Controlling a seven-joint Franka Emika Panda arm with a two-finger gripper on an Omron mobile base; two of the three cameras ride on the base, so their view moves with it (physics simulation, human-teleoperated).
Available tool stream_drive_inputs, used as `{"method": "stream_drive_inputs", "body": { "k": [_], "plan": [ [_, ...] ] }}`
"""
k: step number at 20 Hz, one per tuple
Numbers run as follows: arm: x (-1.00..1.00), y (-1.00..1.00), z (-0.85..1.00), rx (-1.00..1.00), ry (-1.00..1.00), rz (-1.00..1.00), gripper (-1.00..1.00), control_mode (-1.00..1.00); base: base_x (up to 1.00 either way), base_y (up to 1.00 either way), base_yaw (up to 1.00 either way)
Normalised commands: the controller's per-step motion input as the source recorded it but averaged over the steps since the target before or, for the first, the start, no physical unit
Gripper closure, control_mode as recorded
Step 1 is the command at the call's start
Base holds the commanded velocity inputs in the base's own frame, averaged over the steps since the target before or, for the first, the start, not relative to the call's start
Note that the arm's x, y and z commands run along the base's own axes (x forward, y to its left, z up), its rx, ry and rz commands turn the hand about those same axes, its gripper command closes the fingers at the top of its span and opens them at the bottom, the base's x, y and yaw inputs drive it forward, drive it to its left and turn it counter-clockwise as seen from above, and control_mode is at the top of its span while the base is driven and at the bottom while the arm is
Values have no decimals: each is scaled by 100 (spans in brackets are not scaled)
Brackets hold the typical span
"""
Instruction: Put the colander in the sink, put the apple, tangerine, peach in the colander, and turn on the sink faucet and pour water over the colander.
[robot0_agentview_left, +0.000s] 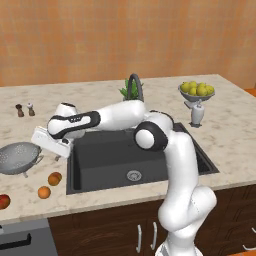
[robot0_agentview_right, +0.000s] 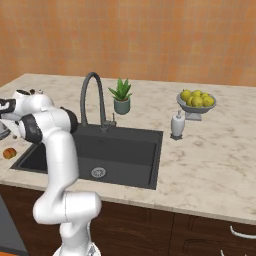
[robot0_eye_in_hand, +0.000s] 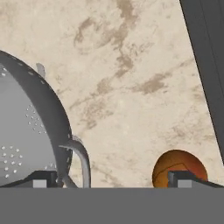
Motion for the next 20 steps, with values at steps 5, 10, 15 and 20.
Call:
{"method": "stream_drive_inputs", "body": {
  "k": [5,10,15,20],
  "plan": [
    [22,38,-6,0,14,0,-100,-100,0,0,0],
    [20,40,-18,0,5,0,-100,-100,0,0,0],
    [11,12,-23,0,0,0,-100,-100,0,0,0],
    [0,12,-18,0,0,0,-100,-100,0,0,0]
  ]
}}
